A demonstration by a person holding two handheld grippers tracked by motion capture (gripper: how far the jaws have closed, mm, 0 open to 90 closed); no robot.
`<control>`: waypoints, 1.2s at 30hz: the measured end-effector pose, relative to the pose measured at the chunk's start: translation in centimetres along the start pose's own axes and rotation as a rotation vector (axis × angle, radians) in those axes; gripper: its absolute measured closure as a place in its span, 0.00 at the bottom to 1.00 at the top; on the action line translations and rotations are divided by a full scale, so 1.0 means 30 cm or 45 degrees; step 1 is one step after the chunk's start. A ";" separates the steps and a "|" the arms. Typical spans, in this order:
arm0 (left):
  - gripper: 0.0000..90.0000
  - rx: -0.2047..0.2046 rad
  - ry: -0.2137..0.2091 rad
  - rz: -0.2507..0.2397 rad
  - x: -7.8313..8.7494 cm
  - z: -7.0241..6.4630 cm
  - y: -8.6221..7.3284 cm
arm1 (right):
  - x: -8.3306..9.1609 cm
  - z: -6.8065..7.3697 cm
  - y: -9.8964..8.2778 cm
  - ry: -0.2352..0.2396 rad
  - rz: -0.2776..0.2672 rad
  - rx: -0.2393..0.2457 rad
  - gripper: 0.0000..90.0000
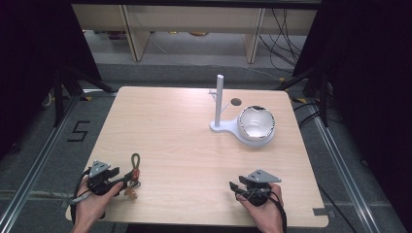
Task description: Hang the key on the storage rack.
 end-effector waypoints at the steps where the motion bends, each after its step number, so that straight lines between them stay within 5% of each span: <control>1: 0.44 0.035 0.008 0.024 -0.001 -0.007 0.001 | 0.003 -0.004 -0.005 -0.020 0.016 0.005 0.61; 4: 0.44 -0.022 0.023 0.100 0.006 0.000 0.020 | 0.003 -0.010 -0.012 -0.021 0.015 -0.002 0.61; 11: 0.44 0.056 0.024 0.255 0.009 -0.018 0.057 | 0.021 -0.016 -0.015 -0.028 0.046 -0.037 0.62; 21: 0.45 0.051 0.033 0.390 -0.044 -0.039 0.078 | 0.026 -0.018 -0.018 -0.027 0.065 -0.044 0.63; 29: 0.51 0.050 0.068 0.623 -0.086 -0.034 0.080 | 0.014 0.002 -0.021 0.019 0.075 -0.030 0.63; 36: 0.56 0.049 0.087 0.703 -0.115 -0.044 0.072 | 0.014 0.007 -0.026 0.024 0.089 -0.043 0.63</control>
Point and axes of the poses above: each handheld gripper's, and its own axes: x roughly backward along the jaws, y roughly out of its top, z roughly to its left, the point moved 8 cm from there along -x, roughly forward along the jaws
